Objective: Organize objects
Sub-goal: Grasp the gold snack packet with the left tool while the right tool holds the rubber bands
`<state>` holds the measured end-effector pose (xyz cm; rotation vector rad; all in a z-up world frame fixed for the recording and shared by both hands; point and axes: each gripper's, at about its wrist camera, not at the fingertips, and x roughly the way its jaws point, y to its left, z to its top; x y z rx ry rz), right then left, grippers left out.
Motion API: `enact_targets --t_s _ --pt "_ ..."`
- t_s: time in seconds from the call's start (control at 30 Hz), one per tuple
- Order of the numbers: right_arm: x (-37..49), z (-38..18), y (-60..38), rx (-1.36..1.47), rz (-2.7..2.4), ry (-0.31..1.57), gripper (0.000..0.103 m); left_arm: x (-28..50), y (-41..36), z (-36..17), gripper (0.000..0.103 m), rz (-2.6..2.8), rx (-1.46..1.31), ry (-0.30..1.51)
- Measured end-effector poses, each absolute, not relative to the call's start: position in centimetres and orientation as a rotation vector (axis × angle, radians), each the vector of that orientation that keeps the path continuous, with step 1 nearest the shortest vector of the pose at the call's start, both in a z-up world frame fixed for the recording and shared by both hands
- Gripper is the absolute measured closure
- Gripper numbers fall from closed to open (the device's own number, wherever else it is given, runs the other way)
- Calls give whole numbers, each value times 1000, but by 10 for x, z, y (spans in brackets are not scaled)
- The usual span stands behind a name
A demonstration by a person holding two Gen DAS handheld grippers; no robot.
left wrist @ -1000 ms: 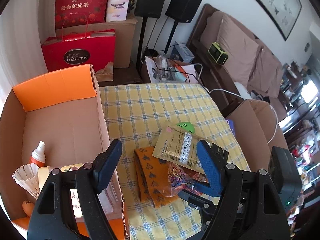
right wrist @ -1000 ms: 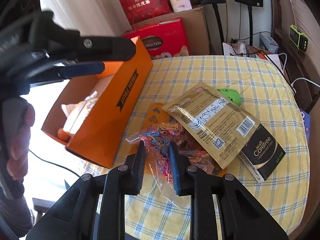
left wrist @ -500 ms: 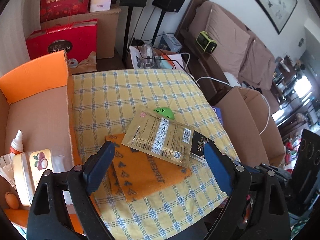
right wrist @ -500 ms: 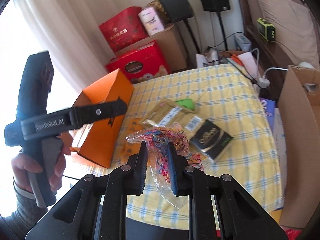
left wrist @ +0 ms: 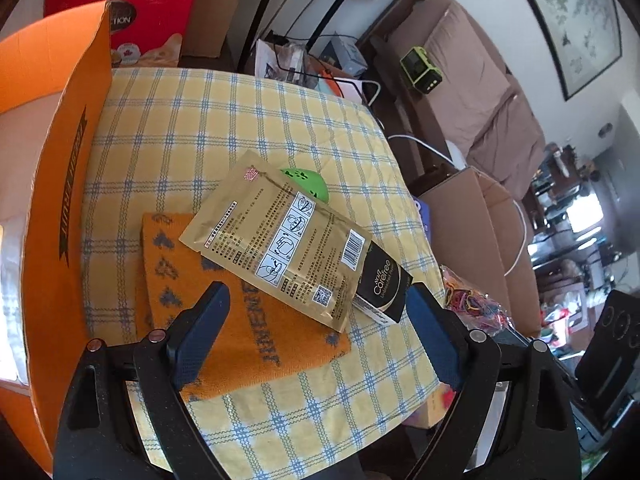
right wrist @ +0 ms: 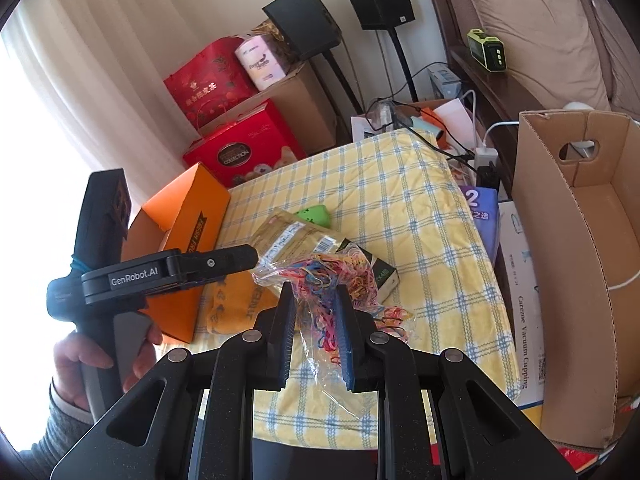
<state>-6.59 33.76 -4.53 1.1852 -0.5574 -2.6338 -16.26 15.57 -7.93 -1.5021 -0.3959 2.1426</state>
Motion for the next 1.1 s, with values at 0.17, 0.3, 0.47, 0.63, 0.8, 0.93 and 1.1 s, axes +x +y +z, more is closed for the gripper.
enact_targets --t_s 0.17,0.3,0.47,0.63,0.8,0.93,1.1 --pt "-89 -47 339 1209 -2659 -522 85 -166 151 -91 20 2135 -1507 -490" --pt "-118 -50 340 1236 -2668 -498 85 -170 146 -96 25 2144 -1499 -542" --pt "-156 -61 332 1285 -2657 -463 85 -175 148 -103 35 2140 -1496 -572" --pt "-182 -75 325 1352 -2667 -420 85 -176 148 -106 37 2136 -1491 -592" --pt "-196 -85 319 1403 -2652 -381 85 -166 140 -104 37 2117 -1484 -632" --pt "-199 -89 311 1414 -2635 -345 85 -164 142 -103 37 2107 -1468 -650" --pt "-200 -96 307 1438 -2606 -345 85 -173 149 -107 37 2078 -1469 -693"
